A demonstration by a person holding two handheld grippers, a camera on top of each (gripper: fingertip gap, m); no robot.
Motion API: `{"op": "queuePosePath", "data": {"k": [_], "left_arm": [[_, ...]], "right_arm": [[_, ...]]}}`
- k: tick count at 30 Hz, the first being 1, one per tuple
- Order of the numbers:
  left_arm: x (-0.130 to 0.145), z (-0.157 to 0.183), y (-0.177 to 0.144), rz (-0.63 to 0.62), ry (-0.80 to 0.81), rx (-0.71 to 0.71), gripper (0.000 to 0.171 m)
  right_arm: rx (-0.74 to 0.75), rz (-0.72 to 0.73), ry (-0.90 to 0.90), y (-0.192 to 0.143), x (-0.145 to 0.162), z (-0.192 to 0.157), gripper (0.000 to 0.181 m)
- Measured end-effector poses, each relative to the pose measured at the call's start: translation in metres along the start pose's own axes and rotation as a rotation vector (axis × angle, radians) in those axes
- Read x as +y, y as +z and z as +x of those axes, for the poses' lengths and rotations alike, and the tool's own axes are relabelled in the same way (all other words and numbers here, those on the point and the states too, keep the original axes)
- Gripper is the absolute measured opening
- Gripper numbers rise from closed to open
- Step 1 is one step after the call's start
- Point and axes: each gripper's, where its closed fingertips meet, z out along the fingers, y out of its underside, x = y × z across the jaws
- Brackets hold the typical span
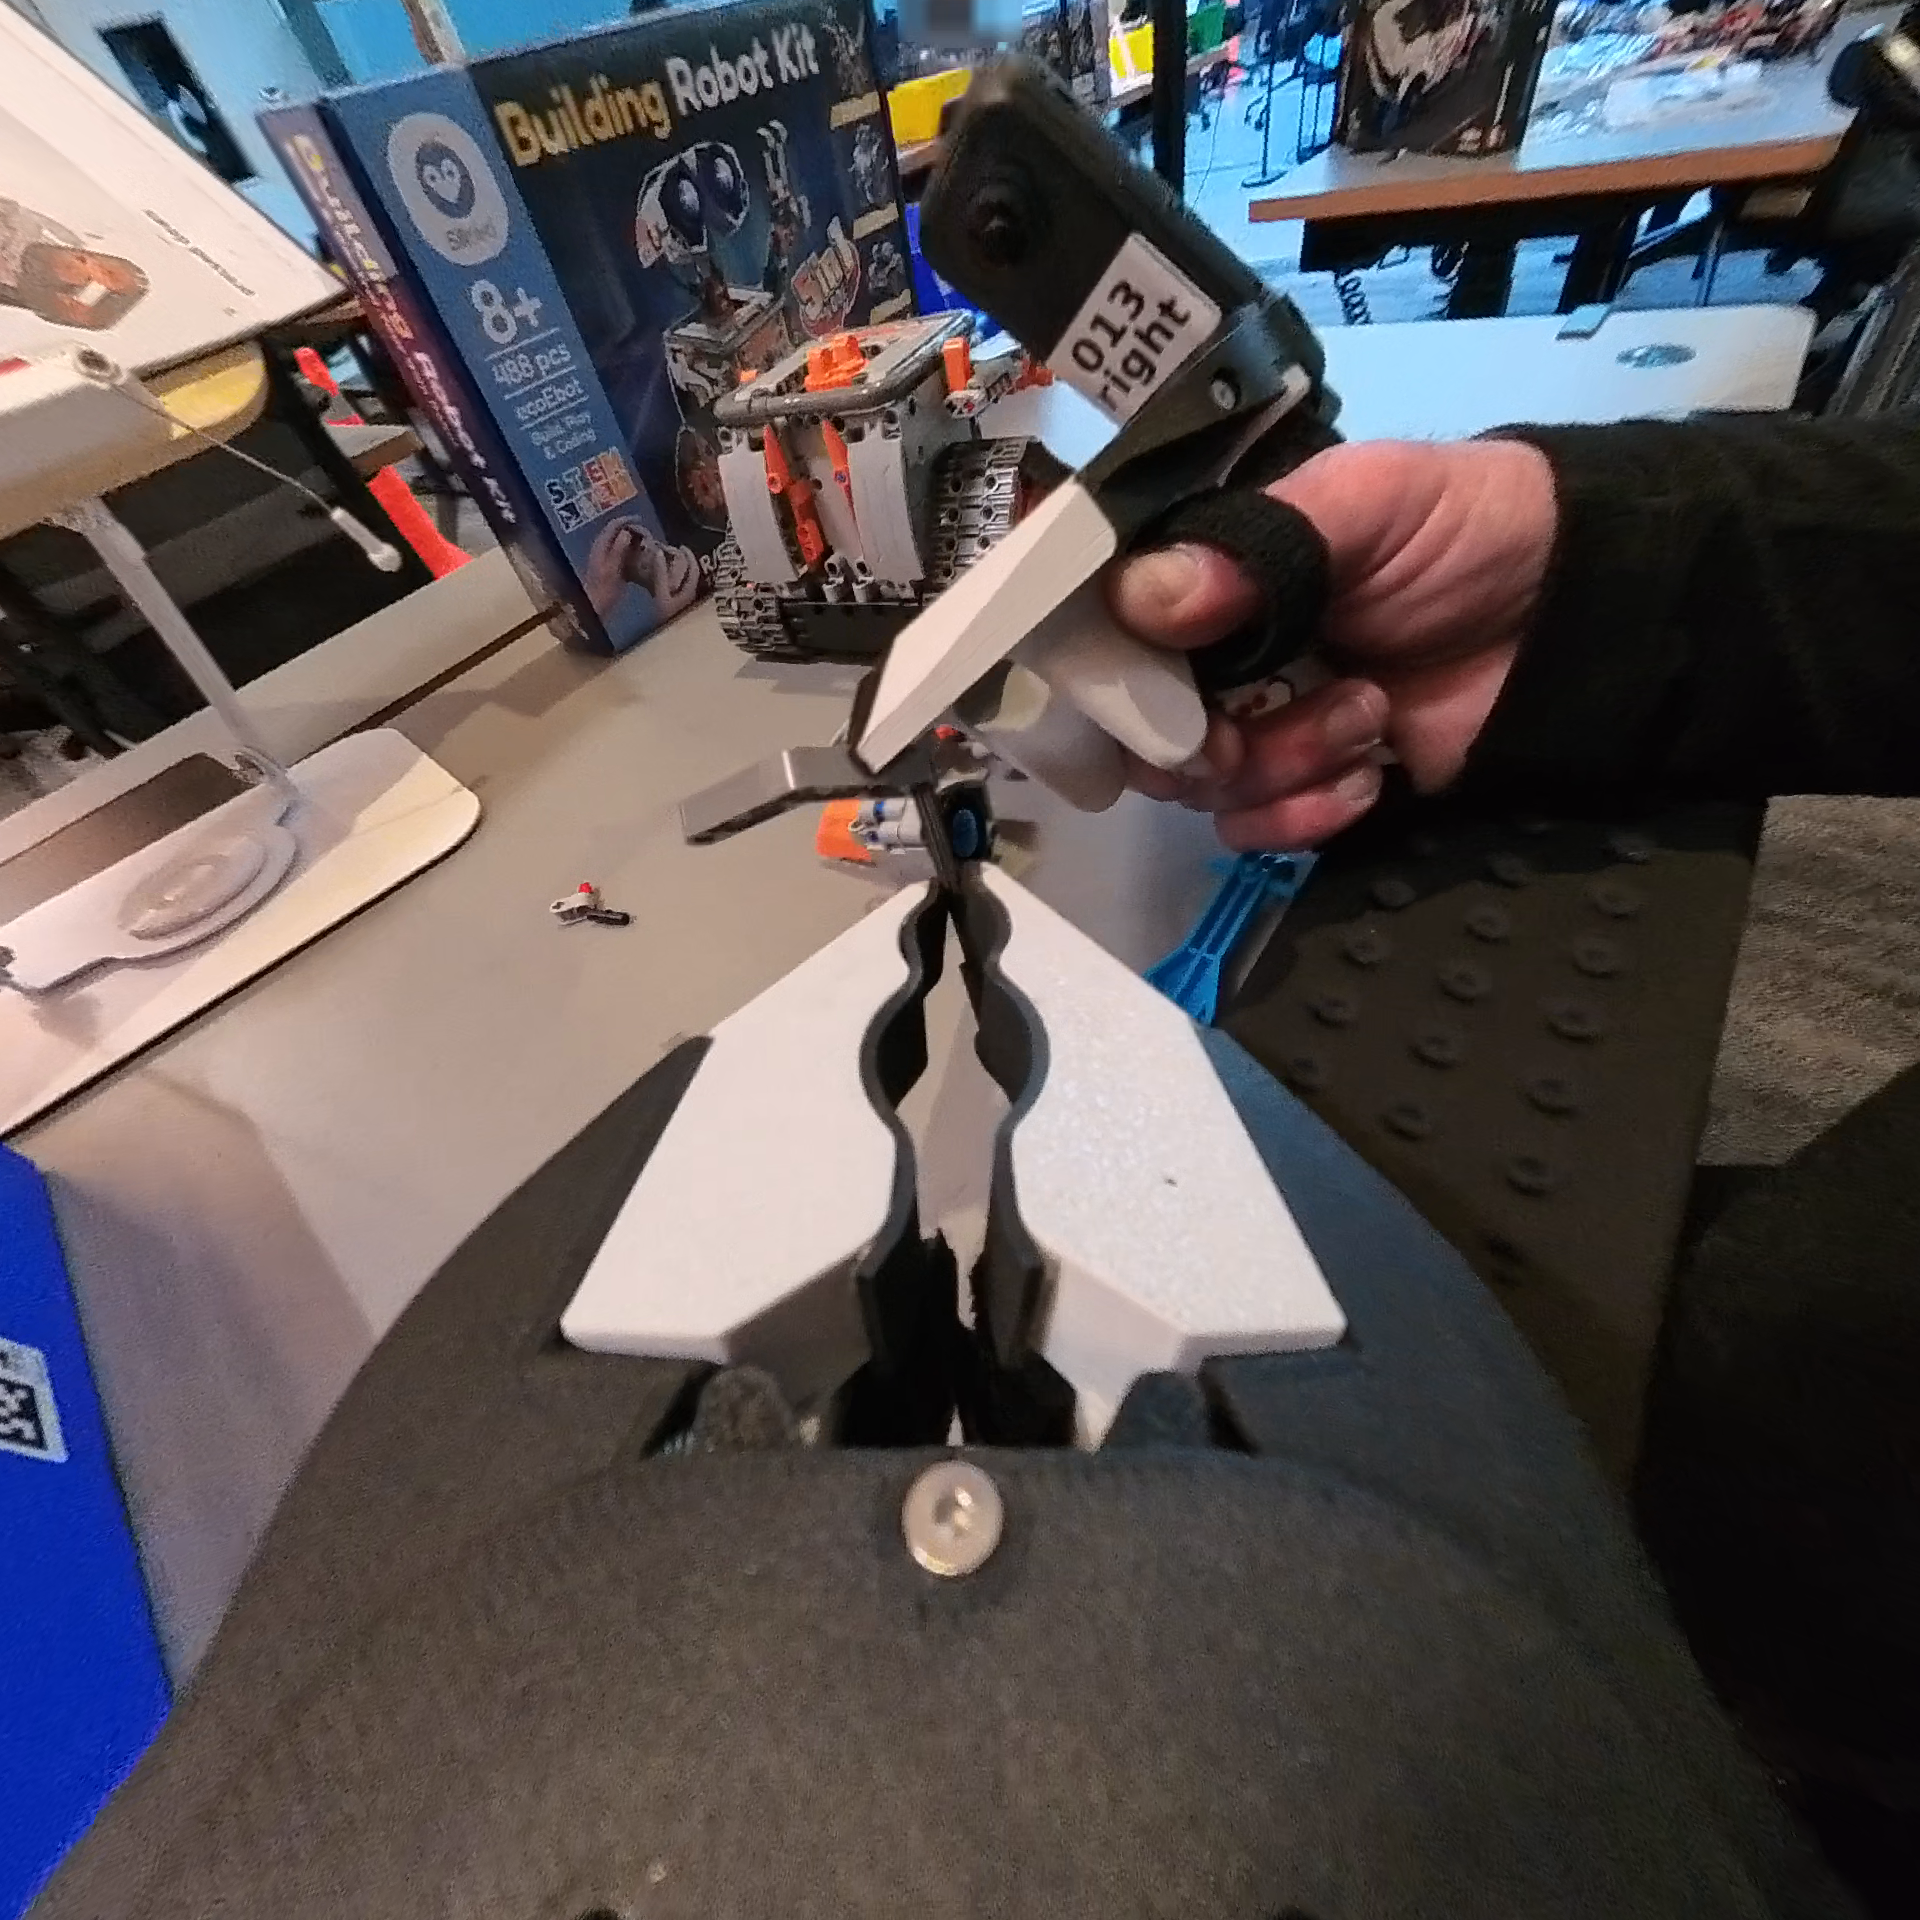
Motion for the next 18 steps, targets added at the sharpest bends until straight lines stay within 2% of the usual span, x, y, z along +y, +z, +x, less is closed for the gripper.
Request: {"op": "queuePosePath", "data": {"k": [10,18], "left_arm": [[0.0003,0.004,-0.0004,0.01,-0.087,0.094,0.0],[0.0028,0.0073,0.0004,-0.005,-0.125,0.149,0.0]], "right_arm": [[-0.052,-0.007,0.045,0.0003,0.0018,-0.0023,0.004],[-0.042,-0.034,-0.004,0.0013,0.0047,-0.0052,0.004]]}}
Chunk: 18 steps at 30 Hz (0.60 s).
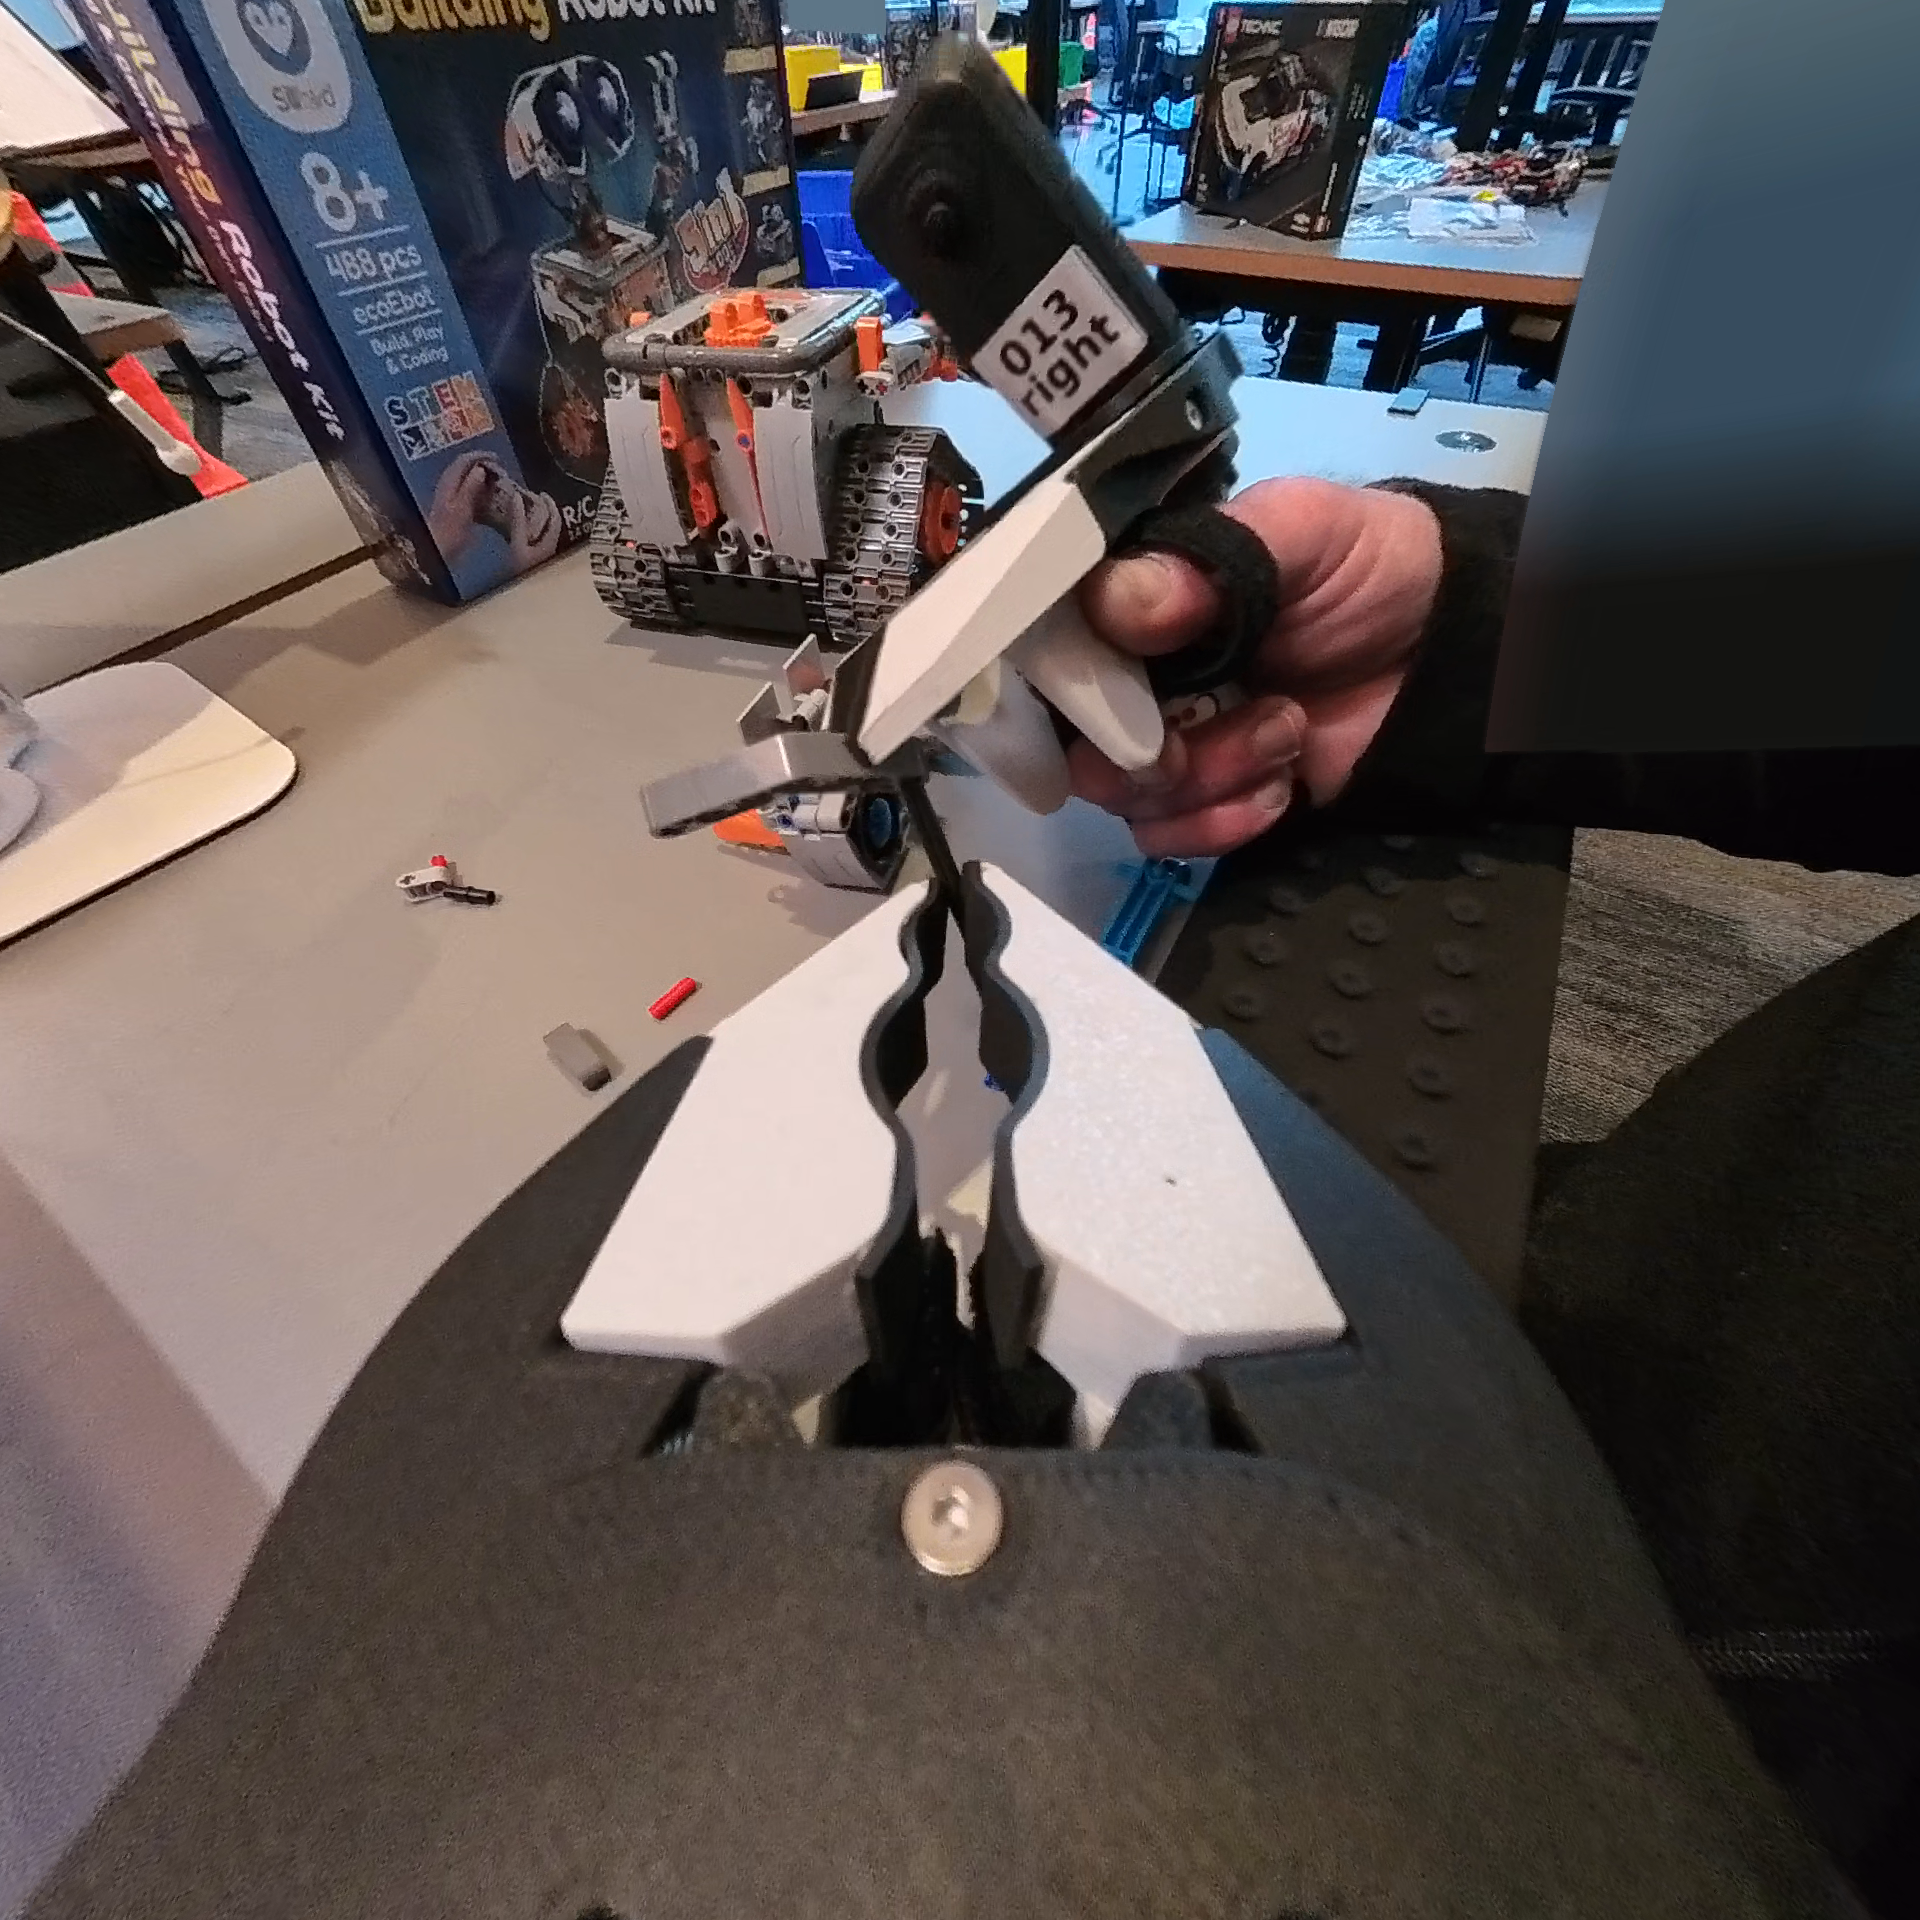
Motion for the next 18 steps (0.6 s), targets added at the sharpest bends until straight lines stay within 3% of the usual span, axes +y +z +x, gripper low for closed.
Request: {"op": "queuePosePath", "data": {"k": [18], "left_arm": [[0.022,0.007,0.016,-0.158,0.078,-0.004,0.0]], "right_arm": [[0.195,-0.188,-0.164,-0.002,0.02,0.011,0.004]]}}
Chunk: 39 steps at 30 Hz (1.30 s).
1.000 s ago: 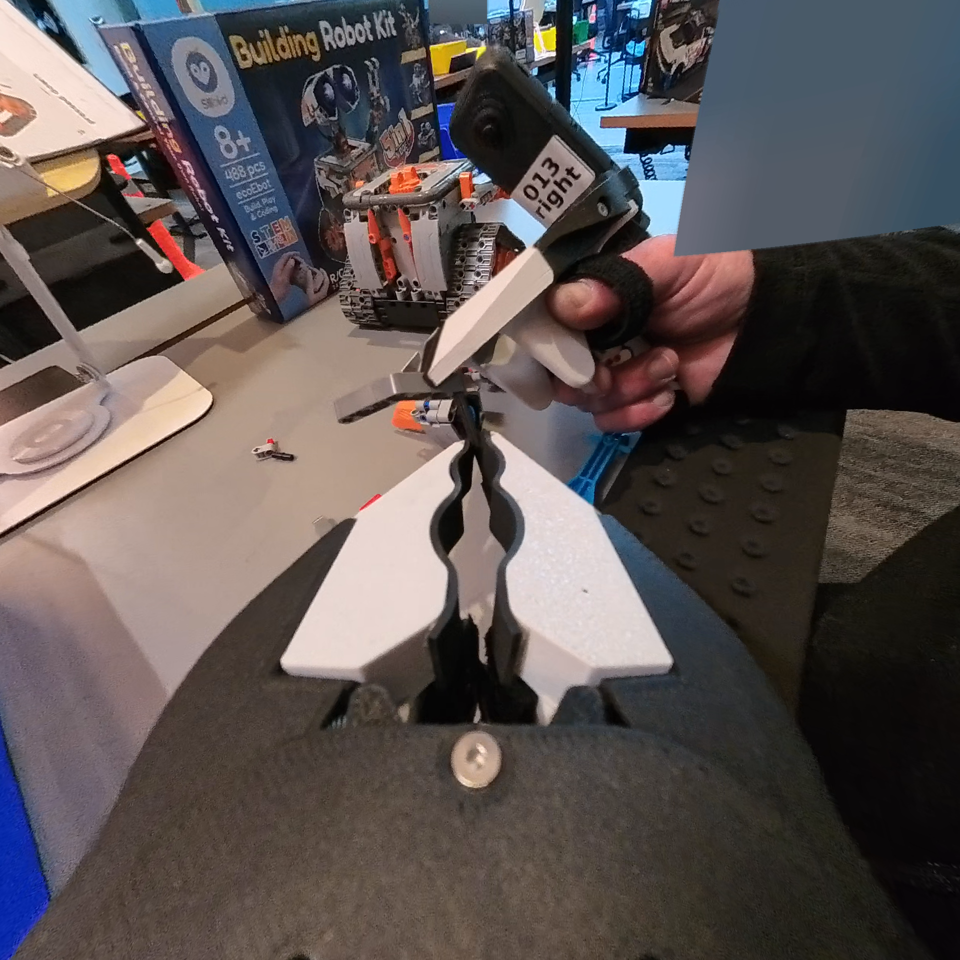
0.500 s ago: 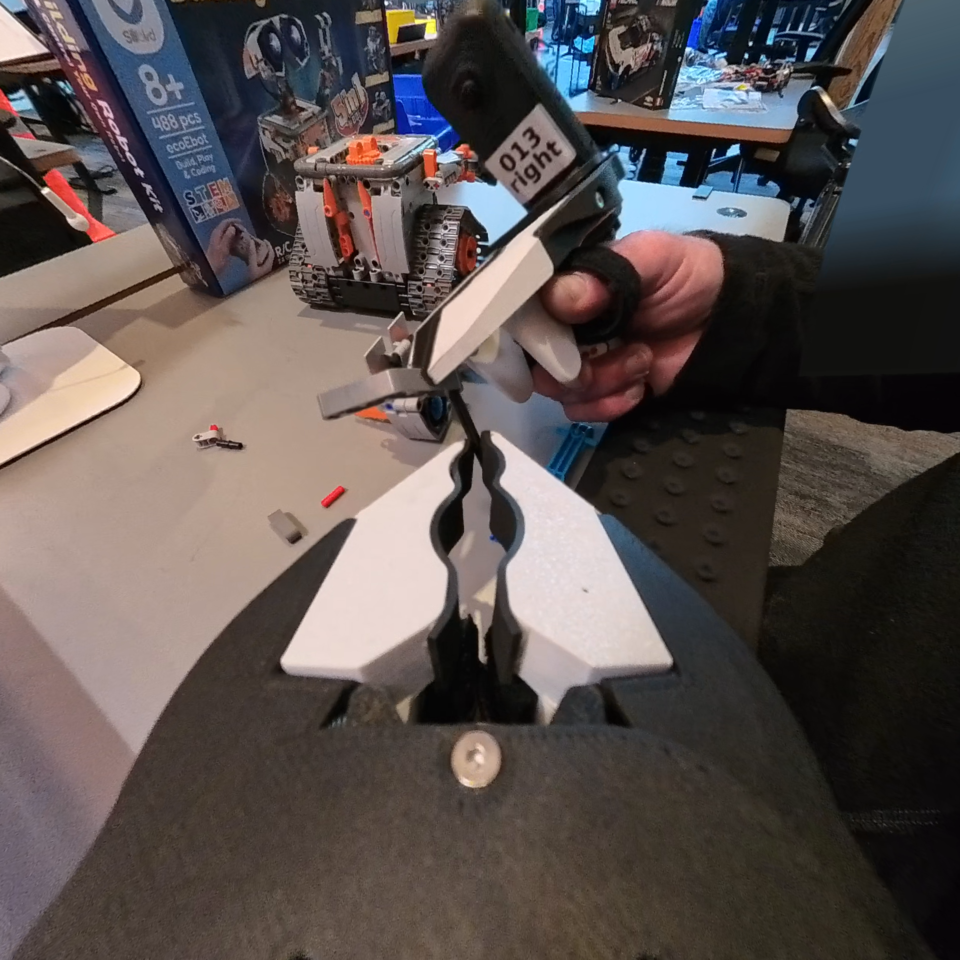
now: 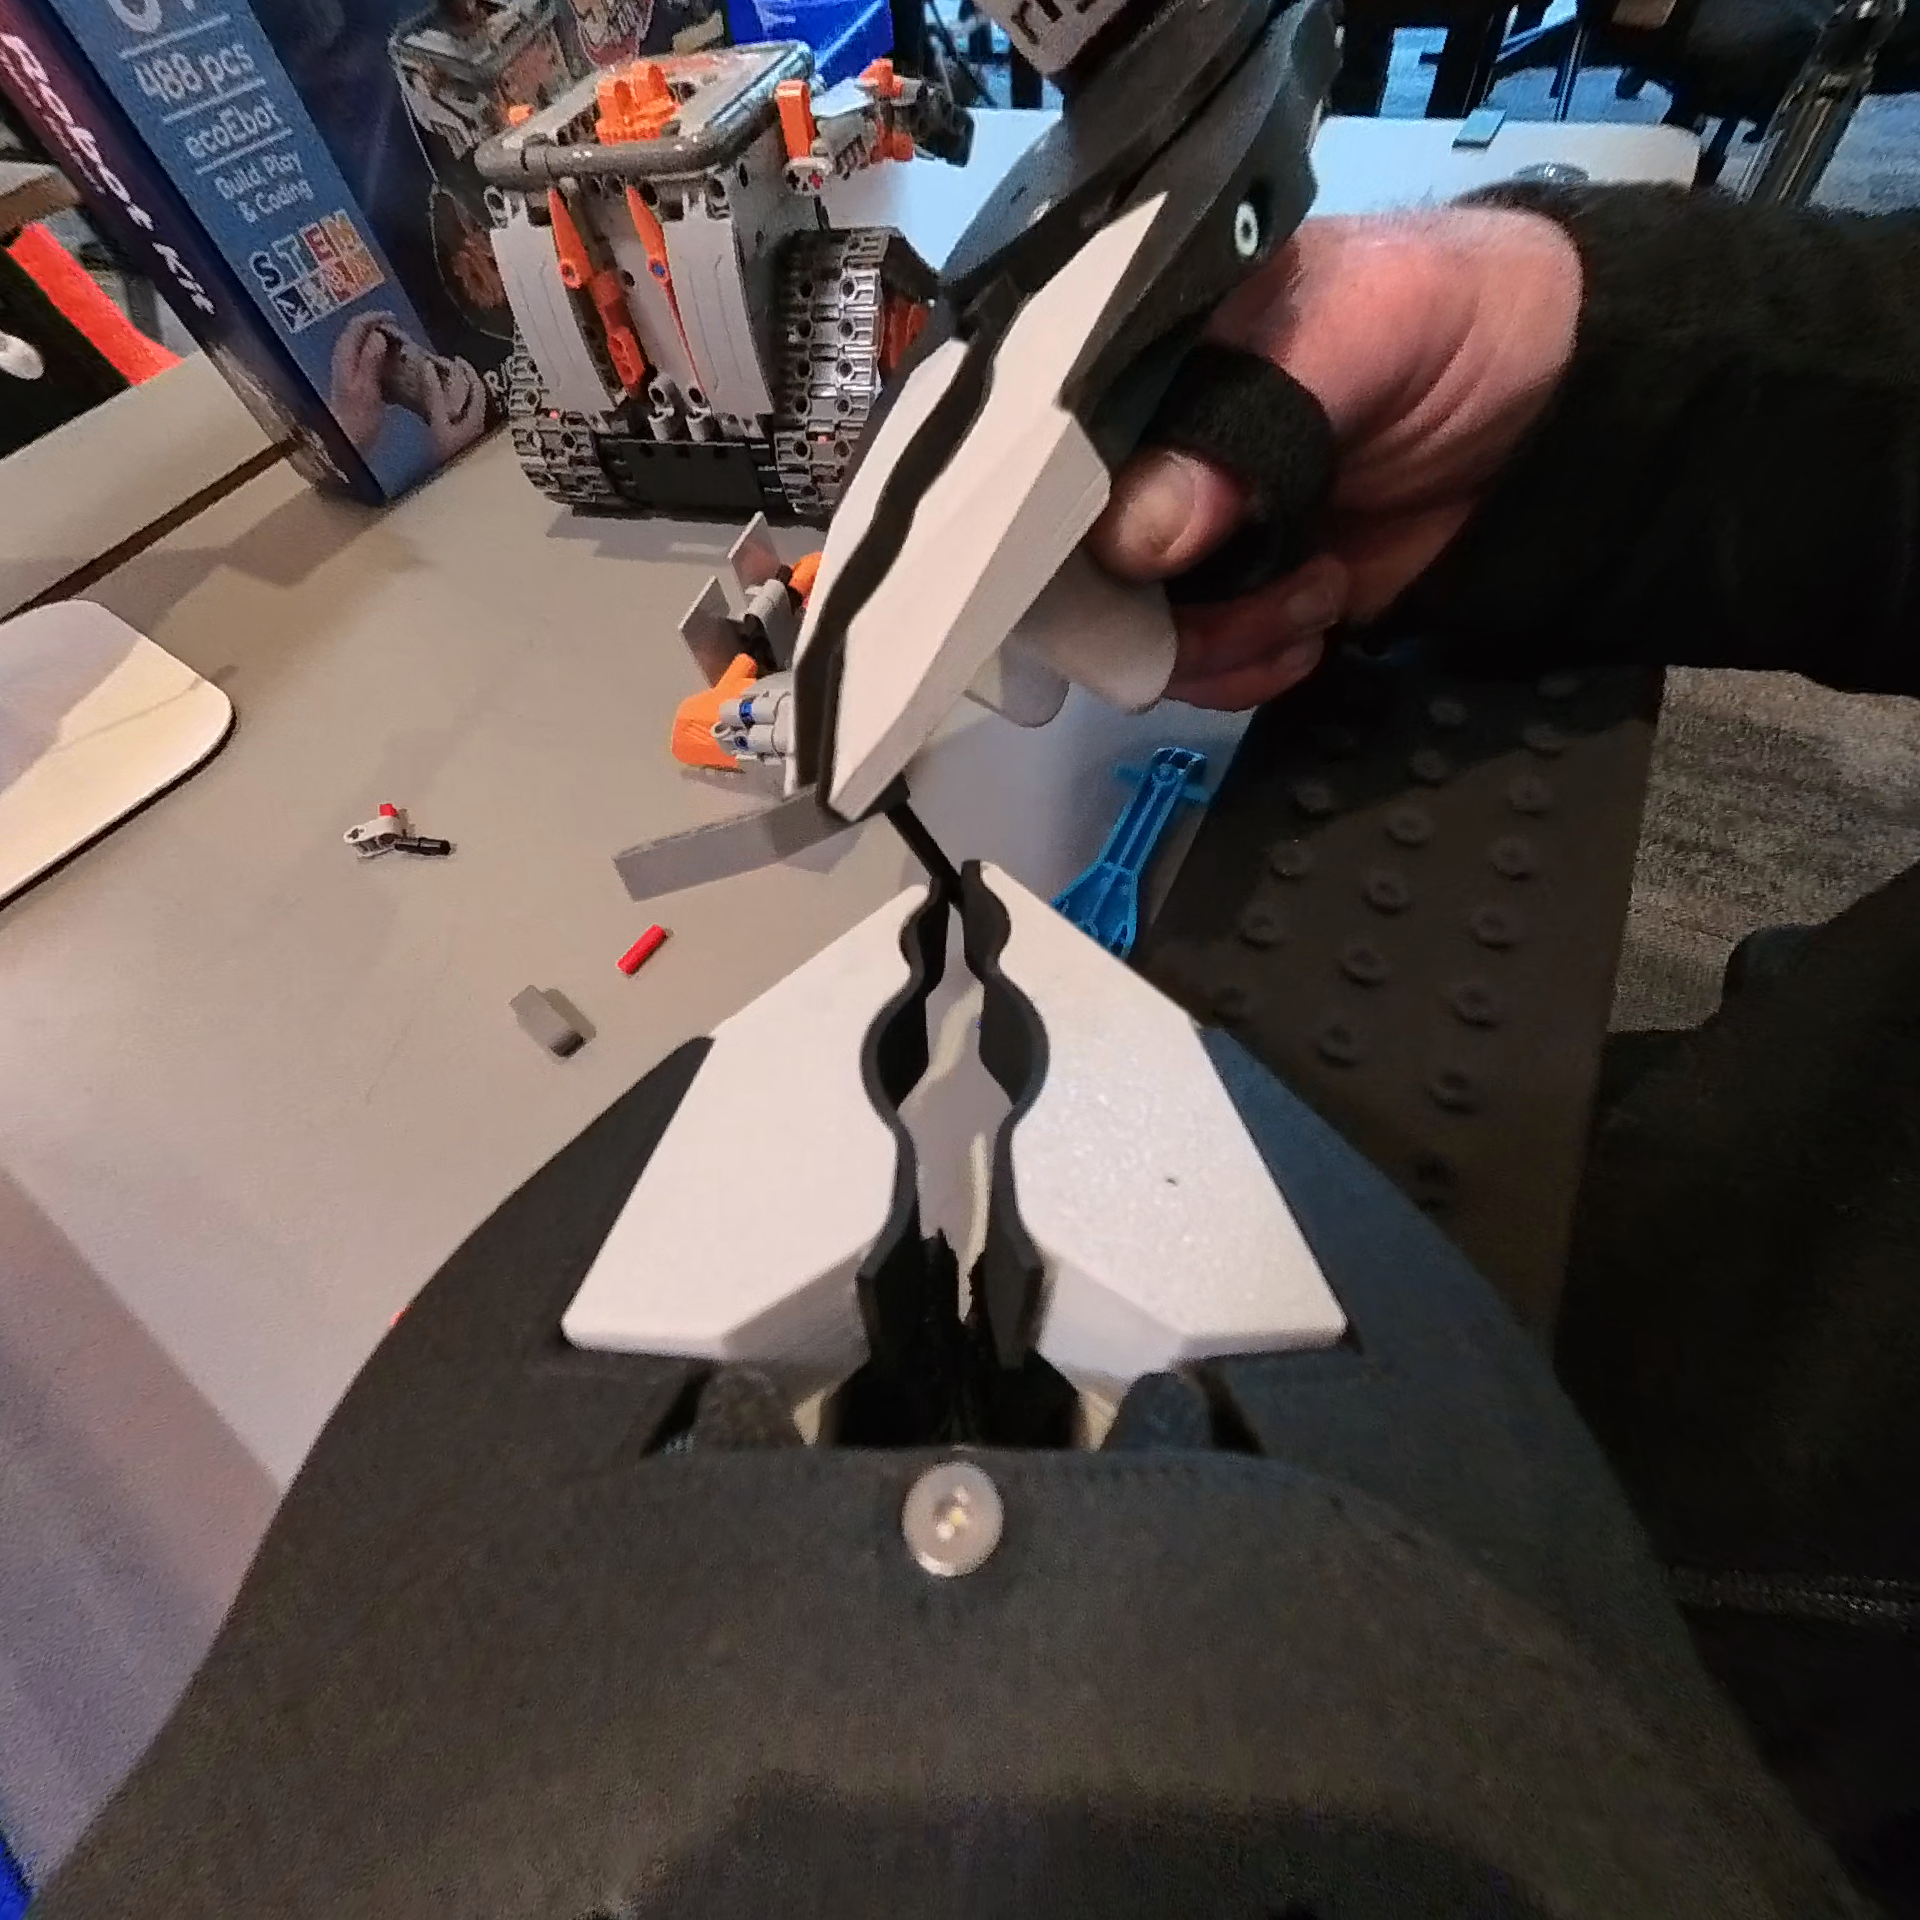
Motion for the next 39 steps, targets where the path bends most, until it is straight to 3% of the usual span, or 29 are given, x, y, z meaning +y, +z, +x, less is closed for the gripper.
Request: {"op": "queuePosePath", "data": {"k": [27,39], "left_arm": [[0.026,0.011,0.019,-0.201,0.156,-0.033,0.0],[0.023,0.012,0.019,-0.181,0.17,-0.053,0.0]], "right_arm": [[0.158,-0.209,-0.121,0.001,0.034,0.013,0.004],[0.172,-0.246,-0.142,0.0,0.043,0.014,0.004]]}}
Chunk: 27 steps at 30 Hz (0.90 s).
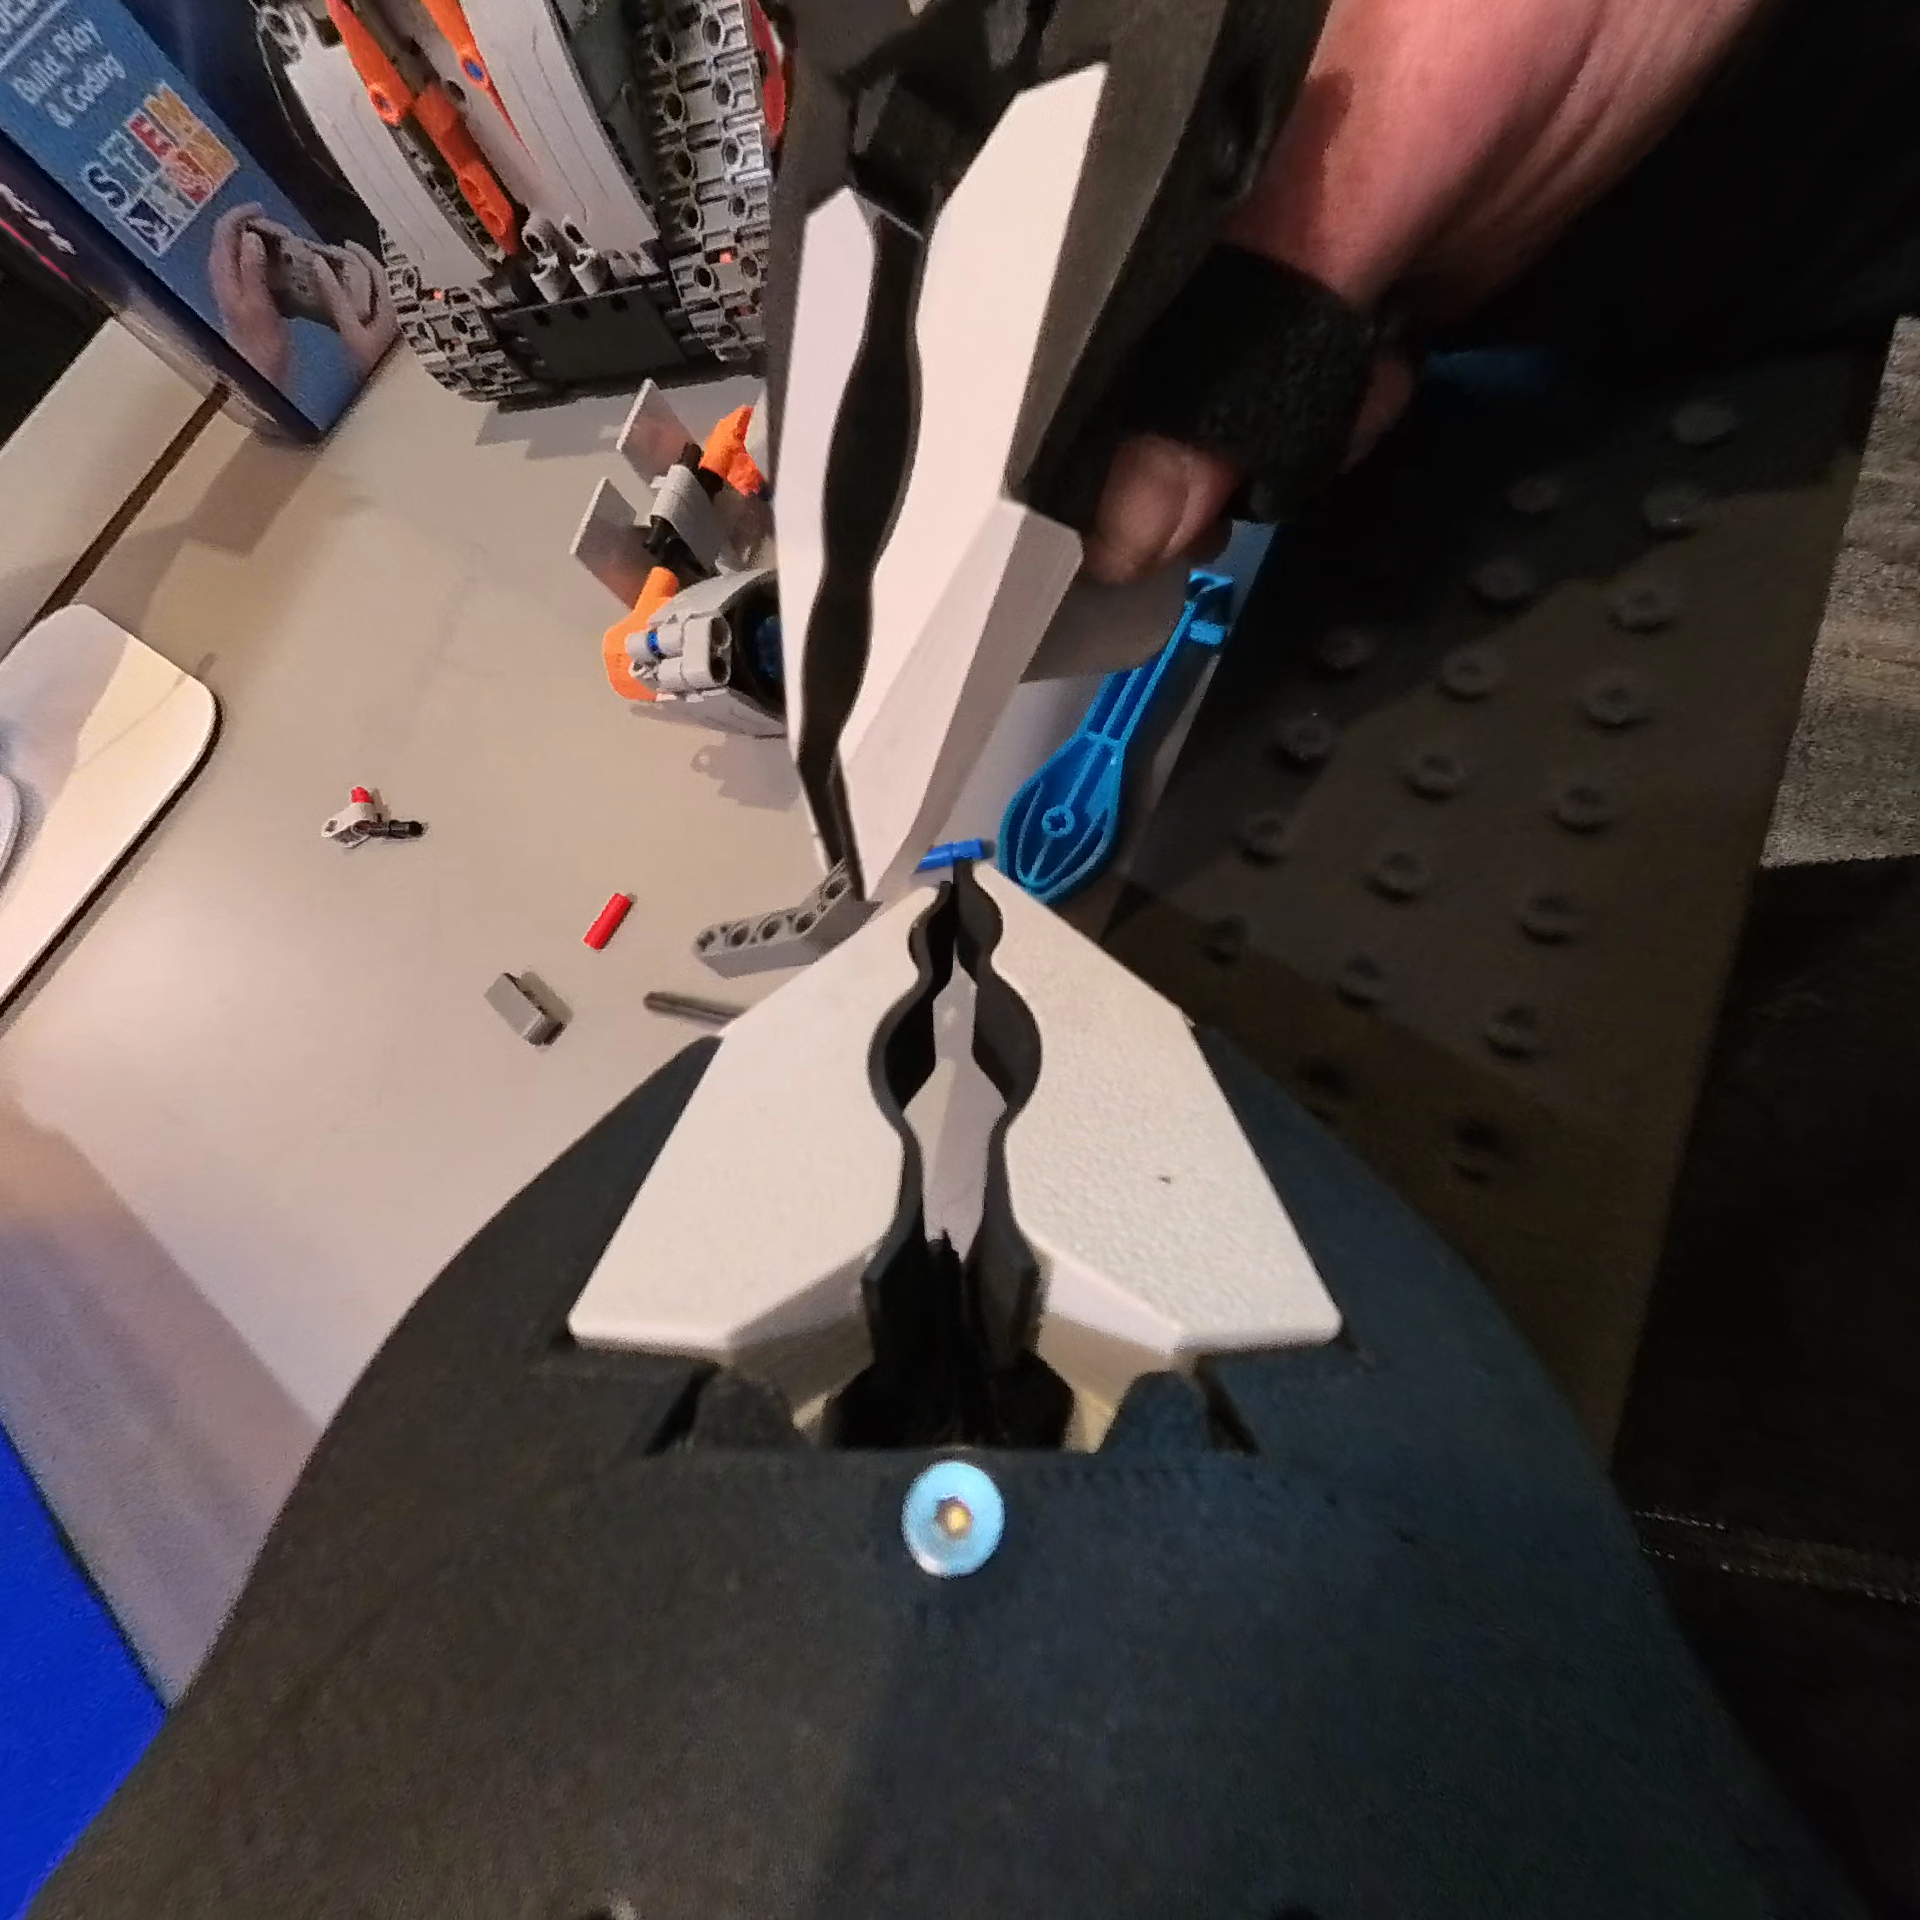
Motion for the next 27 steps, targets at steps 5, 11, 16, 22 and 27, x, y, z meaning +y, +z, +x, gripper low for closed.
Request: {"op": "queuePosePath", "data": {"k": [5,11,16,22,27], "left_arm": [[-0.004,-0.008,-0.011,0.063,-0.067,0.008,0.0],[-0.004,-0.034,-0.032,0.112,0.021,-0.117,0.027],[-0.006,-0.033,-0.031,0.029,0.409,-0.253,0.035],[-0.004,-0.025,-0.026,-0.006,0.463,-0.195,0.008],[0.026,-0.052,-0.033,-0.103,0.168,-0.147,0.006]], "right_arm": [[0.02,0.047,-0.057,-0.007,-0.009,-0.001,0.004],[0.047,0.042,-0.163,-0.011,-0.012,-0.004,0.005],[-0.083,0.002,-0.127,-0.009,-0.012,-0.02,0.005],[-0.147,-0.033,-0.074,0.001,-0.018,-0.022,0.005],[-0.016,-0.034,-0.097,0.006,-0.025,-0.005,0.016]]}}
